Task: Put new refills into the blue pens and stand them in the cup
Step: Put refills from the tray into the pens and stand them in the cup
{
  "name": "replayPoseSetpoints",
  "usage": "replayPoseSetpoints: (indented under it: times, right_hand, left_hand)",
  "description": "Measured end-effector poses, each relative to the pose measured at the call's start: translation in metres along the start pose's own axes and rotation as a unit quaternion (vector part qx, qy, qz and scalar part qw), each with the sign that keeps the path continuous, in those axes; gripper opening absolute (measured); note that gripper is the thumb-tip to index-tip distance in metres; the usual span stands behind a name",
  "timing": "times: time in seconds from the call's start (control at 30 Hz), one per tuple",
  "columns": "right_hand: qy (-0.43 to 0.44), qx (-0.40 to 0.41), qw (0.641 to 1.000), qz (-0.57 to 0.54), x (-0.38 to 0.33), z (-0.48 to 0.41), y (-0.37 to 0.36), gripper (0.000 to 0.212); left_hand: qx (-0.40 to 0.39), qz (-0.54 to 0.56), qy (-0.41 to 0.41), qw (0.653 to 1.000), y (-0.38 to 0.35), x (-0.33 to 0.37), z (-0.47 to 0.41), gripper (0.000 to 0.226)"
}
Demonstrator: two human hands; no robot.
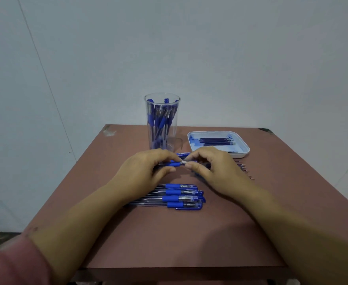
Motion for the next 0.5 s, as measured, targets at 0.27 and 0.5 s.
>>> replayPoseSetpoints:
  times: [0.27,0.5]
  right_hand:
    - [0.012,0.012,1.0,0.001,-0.0035,-0.0027,-0.003,0.01]
    - [0.016,0.012,1.0,0.024,-0.0036,-0.0008,0.0003,0.011]
  left_hand:
    - [-0.032,0.007,0.025,0.999,-0.0027,-0.0032,0.001,0.024]
    - [-0.062,0.042,0.021,0.997,-0.0015,0.0003,0.0003,0.024]
Point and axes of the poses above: each hand's wrist, its own z-axis away from the middle knuckle, its own y-axis out of the back of the hand, x = y × z, the point moved 2 cm from there along -z, towards the middle knuckle, and after that the axes turned 9 degrees about -z, right-handed, at the moved point
